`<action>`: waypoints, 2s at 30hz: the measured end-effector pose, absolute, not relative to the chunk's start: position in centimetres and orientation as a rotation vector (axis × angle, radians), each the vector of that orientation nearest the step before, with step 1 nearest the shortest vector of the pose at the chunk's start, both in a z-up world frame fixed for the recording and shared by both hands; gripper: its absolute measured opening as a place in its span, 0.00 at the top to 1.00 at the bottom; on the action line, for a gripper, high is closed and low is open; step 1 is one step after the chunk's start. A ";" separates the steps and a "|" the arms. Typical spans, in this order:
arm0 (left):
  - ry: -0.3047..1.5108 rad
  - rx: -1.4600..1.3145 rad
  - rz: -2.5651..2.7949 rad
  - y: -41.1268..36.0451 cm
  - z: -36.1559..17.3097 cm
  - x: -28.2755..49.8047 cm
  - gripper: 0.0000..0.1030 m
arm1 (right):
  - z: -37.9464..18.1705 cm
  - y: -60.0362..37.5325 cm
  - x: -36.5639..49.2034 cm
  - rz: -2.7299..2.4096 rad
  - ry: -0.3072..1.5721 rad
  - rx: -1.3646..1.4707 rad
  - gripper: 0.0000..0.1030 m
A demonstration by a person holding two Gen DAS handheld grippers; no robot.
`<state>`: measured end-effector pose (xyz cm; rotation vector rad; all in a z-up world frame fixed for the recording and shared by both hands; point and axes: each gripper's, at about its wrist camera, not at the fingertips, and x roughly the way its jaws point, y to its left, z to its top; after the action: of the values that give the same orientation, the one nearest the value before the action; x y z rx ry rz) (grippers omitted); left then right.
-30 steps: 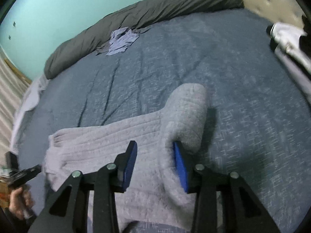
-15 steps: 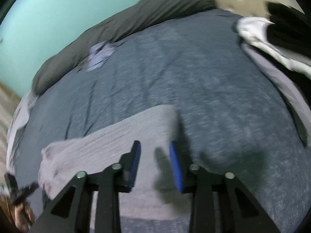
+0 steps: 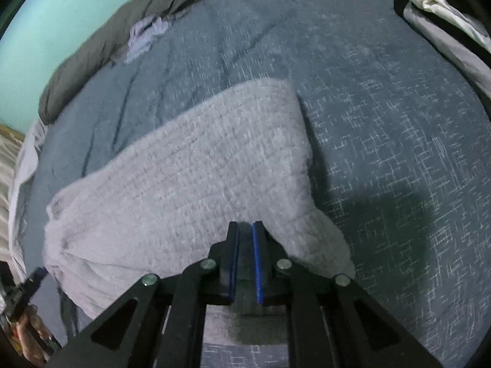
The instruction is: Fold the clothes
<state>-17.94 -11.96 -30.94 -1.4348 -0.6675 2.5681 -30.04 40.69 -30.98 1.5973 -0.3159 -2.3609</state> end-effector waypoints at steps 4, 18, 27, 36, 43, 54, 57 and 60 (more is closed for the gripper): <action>-0.640 -1.433 2.580 -11.7 -31.1 -17.9 0.50 | -30.3 40.9 -29.5 -2.381 -0.272 1.578 0.92; -0.666 -1.336 2.674 -11.1 -31.5 -17.4 0.46 | -27.9 35.6 -28.9 -2.289 -0.237 1.481 0.93; -0.590 -1.293 2.717 -10.6 -31.6 -17.0 0.45 | -30.6 27.5 -27.2 -2.096 -0.191 1.520 0.93; -0.586 -1.283 2.711 -10.9 -32.1 -16.9 0.45 | -32.4 26.6 -25.6 -2.160 -0.230 1.547 0.93; -0.601 -1.273 2.689 -11.2 -32.2 -16.9 0.45 | -32.8 25.6 -22.9 -2.199 -0.115 1.496 0.92; -0.625 -1.262 2.681 -11.8 -32.2 -16.6 0.44 | -32.3 23.1 -21.3 -2.255 0.021 1.472 0.92; -0.622 -1.265 2.678 -11.8 -32.2 -16.6 0.44 | -33.8 23.0 -21.1 -2.253 0.025 1.485 0.92; -0.617 -1.265 2.677 -11.7 -32.2 -16.7 0.44 | -33.9 23.0 -22.0 -2.241 0.003 1.535 0.92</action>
<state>-16.71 -11.71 -32.18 -1.2651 -0.6168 2.6767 -21.98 23.03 -33.89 1.5350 0.0027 -2.2414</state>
